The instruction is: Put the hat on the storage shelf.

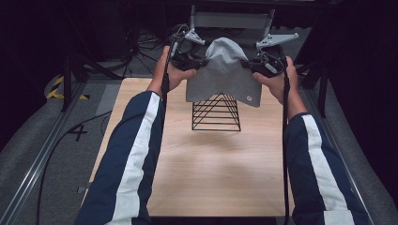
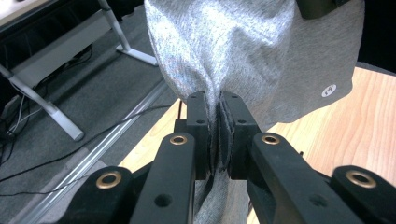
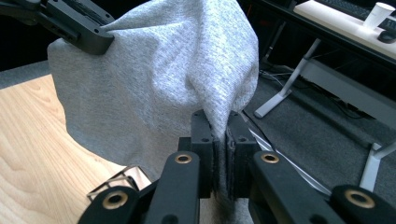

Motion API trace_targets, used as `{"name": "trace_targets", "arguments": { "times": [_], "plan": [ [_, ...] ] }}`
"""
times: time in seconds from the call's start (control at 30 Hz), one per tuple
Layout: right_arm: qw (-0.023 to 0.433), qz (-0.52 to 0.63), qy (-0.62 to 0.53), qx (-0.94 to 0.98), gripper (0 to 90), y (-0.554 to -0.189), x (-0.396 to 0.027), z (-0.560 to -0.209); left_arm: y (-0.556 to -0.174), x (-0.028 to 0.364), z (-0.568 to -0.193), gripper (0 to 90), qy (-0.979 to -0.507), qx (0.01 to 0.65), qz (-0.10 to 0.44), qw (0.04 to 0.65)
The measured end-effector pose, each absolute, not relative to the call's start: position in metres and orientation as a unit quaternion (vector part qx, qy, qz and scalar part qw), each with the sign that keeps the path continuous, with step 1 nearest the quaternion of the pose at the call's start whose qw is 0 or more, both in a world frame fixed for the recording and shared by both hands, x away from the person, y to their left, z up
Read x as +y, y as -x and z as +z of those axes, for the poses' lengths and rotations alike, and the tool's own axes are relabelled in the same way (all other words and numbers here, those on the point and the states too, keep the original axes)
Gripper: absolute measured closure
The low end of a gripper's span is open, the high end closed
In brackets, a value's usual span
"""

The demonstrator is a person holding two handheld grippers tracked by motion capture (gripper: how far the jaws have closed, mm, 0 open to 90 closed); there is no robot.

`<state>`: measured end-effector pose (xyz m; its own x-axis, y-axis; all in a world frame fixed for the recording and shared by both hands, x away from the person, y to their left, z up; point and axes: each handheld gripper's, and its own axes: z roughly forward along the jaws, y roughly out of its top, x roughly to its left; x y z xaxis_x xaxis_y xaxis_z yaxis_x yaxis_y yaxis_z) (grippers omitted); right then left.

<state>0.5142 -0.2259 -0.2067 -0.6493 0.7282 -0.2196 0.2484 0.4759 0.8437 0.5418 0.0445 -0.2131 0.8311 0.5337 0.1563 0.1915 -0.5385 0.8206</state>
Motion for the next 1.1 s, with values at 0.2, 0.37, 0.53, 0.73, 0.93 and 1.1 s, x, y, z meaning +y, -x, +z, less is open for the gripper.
{"name": "trace_targets", "arguments": {
  "times": [0.2, 0.37, 0.53, 0.73, 0.93, 1.1],
  "plan": [
    [0.282, 0.416, -0.292, 0.814, 84.7, -0.507, -0.227, -0.208, -0.533, 0.048, -0.209, 83.1, -0.857, 0.198, 0.197, 0.433],
    [0.279, 0.427, -0.289, 0.81, 84.7, -0.501, -0.229, -0.205, -0.523, 0.053, -0.203, 83.1, -0.856, 0.189, 0.198, 0.439],
    [0.283, 0.435, -0.28, 0.808, 84.7, -0.493, -0.23, -0.2, -0.515, 0.054, -0.197, 83.1, -0.853, 0.182, 0.2, 0.447],
    [0.285, 0.433, -0.278, 0.808, 84.7, -0.485, -0.233, -0.198, -0.508, 0.052, -0.198, 83.0, -0.857, 0.171, 0.2, 0.444],
    [0.285, 0.42, -0.277, 0.816, 84.7, -0.485, -0.232, -0.208, -0.511, 0.05, -0.212, 82.9, -0.86, 0.176, 0.196, 0.436],
    [0.277, 0.416, -0.28, 0.82, 84.7, -0.489, -0.231, -0.219, -0.515, 0.049, -0.225, 82.9, -0.862, 0.187, 0.193, 0.429]
  ]
}}
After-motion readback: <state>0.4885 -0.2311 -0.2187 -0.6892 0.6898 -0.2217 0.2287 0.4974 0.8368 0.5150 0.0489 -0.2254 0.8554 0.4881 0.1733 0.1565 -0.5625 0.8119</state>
